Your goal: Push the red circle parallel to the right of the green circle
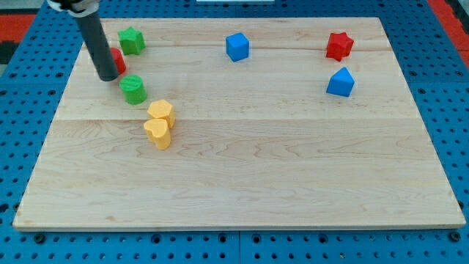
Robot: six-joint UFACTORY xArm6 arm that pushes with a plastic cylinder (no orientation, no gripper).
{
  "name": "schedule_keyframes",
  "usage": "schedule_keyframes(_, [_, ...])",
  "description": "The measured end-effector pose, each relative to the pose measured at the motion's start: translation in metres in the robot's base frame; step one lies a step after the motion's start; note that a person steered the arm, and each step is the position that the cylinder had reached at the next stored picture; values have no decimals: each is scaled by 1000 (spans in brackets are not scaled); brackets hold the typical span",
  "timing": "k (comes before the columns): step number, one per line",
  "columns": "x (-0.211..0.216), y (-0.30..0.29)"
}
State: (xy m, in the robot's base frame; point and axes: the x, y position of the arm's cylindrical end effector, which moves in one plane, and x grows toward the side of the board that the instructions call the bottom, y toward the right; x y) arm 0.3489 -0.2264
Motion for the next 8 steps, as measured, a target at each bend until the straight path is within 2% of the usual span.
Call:
schedule_keyframes(1, [-4, -31])
schedule_keyframes(2, [-30, -40])
schedule_keyframes(4, [-35, 37])
schedule_keyframes(5, [-54, 37])
schedule_keyframes(8, [-25, 121])
